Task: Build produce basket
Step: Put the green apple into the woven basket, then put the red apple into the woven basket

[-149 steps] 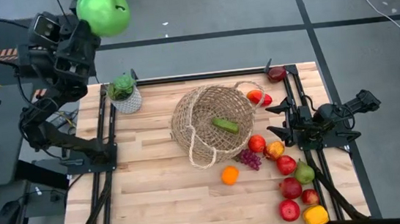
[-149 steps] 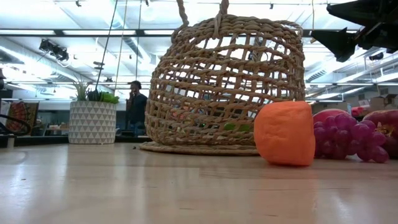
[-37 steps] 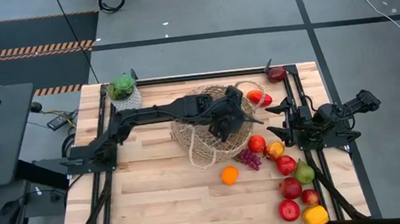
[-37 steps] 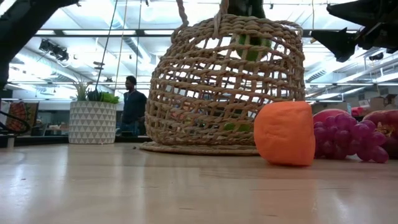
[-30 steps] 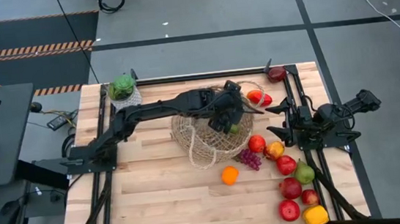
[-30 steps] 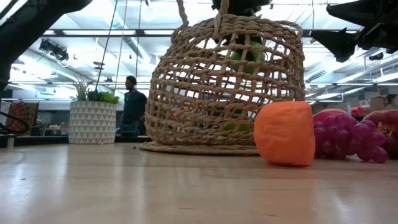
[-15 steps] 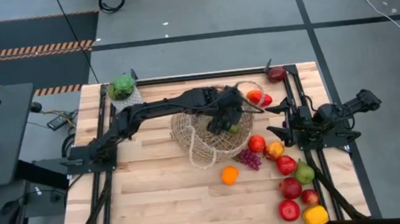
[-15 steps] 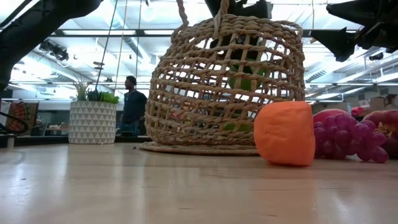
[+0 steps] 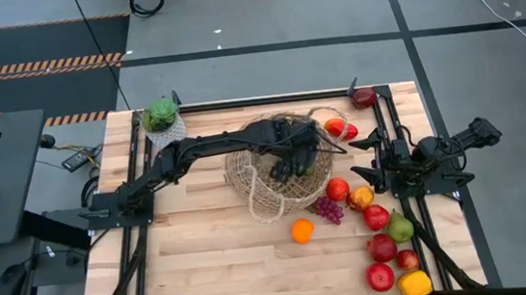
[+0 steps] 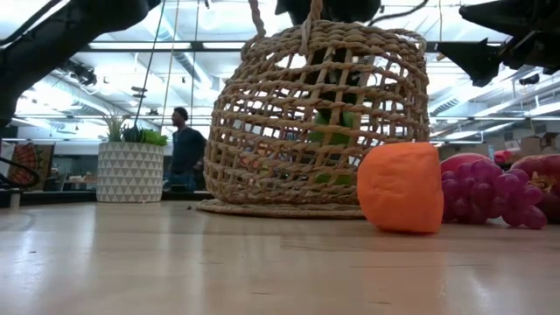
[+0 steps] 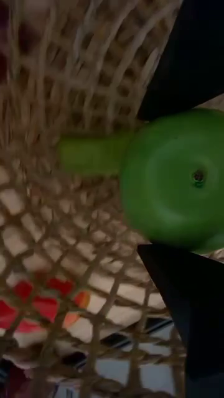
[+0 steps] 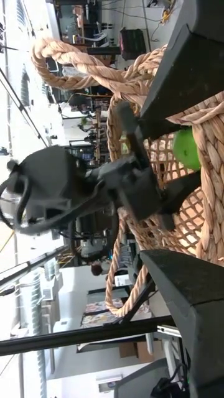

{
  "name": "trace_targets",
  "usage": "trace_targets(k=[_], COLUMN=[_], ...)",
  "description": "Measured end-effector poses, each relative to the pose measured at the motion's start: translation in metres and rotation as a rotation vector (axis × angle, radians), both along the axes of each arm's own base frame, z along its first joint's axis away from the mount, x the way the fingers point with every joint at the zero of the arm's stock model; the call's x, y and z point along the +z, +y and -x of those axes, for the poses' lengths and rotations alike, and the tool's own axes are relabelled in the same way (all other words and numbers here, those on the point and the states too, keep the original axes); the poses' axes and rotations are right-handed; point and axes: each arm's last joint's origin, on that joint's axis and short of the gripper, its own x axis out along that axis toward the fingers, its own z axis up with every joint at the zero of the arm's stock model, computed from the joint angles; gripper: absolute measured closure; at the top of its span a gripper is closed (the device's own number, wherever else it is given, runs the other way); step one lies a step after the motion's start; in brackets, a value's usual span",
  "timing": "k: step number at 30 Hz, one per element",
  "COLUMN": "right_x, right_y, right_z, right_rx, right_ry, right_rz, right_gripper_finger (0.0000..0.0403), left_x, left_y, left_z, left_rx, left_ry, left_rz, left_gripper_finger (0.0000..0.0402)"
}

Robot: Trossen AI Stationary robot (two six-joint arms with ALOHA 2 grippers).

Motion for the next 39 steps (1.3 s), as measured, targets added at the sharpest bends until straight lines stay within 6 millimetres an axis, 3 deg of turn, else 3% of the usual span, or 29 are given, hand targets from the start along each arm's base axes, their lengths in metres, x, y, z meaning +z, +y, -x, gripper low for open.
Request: trace_targets(k=[6, 18, 26, 31, 39], right_x=[0.001, 0.0, 0.0, 0.0, 0.0], right_y=[0.0, 0.0, 0.0, 0.0, 0.0], right_z=[0.0, 0.0, 0.0, 0.0, 0.0], right_rx=[0.0, 0.0, 0.0, 0.0, 0.0], right_ry=[-0.006, -0.004, -0.004, -0.003, -0.003], right_rz=[-0.002, -0.001, -0.002, -0.001, -0.001], right_gripper_finger=[0.0043, 0.0043, 0.0043, 0.0043, 0.0043], left_x=[-0.017, -0.018, -0.019, -0.02, 0.008], left_y=[-0.004, -0.005, -0.005, -0.006, -0.009], left_z=[-0.001, 0.004, 0.007, 0.011, 0.028], left_rx=[-0.01, 0.129, 0.259, 0.334, 0.413], left_ry=[0.07, 0.092, 0.093, 0.119, 0.123], left_rz=[0.038, 0.156, 0.212, 0.235, 0.248], left_gripper_finger=[0.0065, 0.0063, 0.001, 0.0007, 0.0007])
